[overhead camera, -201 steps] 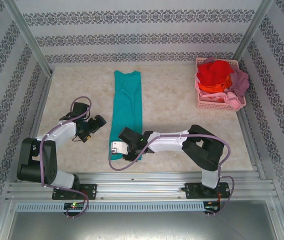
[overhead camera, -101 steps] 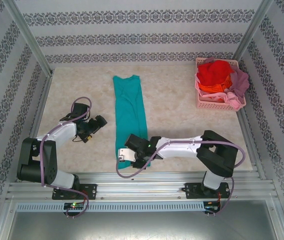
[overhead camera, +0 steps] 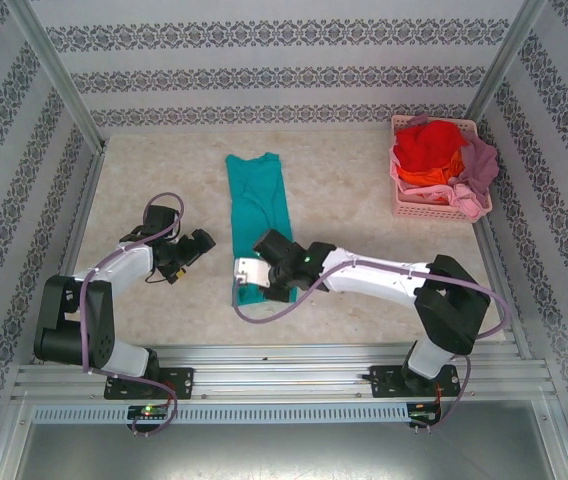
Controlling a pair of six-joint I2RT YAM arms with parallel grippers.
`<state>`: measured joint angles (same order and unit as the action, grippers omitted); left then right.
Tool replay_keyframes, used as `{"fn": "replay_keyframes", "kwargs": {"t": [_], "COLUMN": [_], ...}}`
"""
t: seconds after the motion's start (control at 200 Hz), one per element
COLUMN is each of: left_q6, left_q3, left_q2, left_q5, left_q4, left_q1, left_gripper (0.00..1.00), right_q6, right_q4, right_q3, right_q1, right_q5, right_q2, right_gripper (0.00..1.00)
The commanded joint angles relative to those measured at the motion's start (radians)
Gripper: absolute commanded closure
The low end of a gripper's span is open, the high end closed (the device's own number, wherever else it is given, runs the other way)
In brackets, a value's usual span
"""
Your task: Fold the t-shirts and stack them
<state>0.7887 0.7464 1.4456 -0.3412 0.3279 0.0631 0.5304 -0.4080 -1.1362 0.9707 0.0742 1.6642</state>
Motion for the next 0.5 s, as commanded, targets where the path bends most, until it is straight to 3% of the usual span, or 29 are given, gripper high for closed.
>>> {"fn": "replay_keyframes", "kwargs": {"t": [0.0,0.495], "left_q6": [-0.030,-0.067], "left_q3": [-0.006,-0.093], "left_q2": [-0.044,-0.139], "left_q5": [-0.015,-0.071], "left_q4": [-0.034,-0.102], "left_q1": [-0.011,-0.011], "left_gripper": [0.00,0.00], "right_q6": [0.089,0.166], "right_q4": [-0.003,0.028], "right_q3": [-0.063,-0.316], "right_q1": [-0.036,-0.165], "right_q5": [-0.022,-0.066], "right_q2": [0.055,0.249], "right_gripper": [1.00,1.00]}}
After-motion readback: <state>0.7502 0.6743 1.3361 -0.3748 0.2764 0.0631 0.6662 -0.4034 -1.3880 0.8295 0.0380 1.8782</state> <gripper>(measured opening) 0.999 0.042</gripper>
